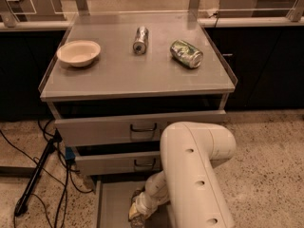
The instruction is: Place water bottle into bottom drawer
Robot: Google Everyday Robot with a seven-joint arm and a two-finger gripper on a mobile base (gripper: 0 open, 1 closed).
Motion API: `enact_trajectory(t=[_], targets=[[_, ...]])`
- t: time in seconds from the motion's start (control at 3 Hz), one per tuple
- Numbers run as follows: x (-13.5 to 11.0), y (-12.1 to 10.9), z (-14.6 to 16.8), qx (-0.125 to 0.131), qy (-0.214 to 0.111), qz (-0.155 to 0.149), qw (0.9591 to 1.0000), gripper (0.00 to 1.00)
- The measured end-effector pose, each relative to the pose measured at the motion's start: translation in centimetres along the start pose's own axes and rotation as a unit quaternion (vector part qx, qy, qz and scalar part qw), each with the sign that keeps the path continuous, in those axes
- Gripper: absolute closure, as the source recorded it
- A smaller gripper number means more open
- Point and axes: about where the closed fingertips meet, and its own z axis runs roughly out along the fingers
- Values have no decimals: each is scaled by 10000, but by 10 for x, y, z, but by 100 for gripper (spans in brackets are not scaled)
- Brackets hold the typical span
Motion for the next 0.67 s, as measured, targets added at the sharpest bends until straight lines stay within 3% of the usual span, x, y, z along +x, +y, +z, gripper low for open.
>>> enact_trajectory(t=[0.67], targets=[[-14,-13,17,175,-132,284,9994,100]])
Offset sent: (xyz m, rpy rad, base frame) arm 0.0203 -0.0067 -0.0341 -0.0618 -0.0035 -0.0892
